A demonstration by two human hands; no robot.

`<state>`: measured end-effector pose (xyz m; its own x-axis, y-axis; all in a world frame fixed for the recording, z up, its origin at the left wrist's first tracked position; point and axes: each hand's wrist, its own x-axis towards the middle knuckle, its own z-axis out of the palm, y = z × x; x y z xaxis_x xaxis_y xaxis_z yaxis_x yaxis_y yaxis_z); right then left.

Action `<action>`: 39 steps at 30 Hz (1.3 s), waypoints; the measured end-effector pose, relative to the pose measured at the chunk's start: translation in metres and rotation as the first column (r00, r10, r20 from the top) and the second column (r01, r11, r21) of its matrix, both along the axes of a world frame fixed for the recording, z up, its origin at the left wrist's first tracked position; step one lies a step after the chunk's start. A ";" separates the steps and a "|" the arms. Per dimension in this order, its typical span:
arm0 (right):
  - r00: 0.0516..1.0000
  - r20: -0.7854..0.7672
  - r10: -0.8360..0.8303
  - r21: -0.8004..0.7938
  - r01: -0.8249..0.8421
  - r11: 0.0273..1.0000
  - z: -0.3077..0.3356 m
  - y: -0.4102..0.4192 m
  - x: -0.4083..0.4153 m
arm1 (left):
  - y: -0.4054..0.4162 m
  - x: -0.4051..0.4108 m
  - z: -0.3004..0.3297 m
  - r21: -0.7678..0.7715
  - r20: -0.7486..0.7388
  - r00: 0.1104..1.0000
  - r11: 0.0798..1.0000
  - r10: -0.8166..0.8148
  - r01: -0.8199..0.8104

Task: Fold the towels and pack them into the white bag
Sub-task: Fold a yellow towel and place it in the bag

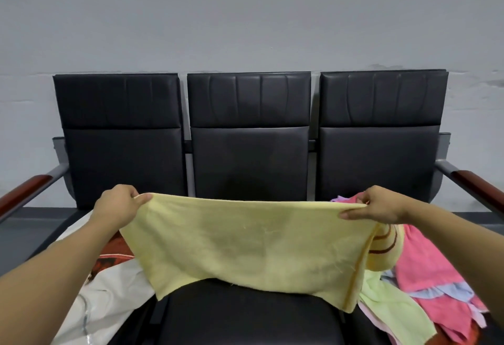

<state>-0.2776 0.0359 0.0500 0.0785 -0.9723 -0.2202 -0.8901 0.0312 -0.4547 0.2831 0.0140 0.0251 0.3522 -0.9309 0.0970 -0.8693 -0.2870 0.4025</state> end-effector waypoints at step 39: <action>0.927 -0.291 -0.235 -0.049 0.231 0.972 -0.157 -0.087 -0.024 | -0.110 -0.082 -0.161 0.254 -0.197 0.980 0.966 -0.002 0.053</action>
<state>-0.3016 -0.0515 -0.1075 -0.2165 -0.9585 -0.1855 -0.9521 0.2493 -0.1770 0.2008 -0.0960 -0.1362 0.3143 -0.9248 -0.2145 -0.7910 -0.3801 0.4795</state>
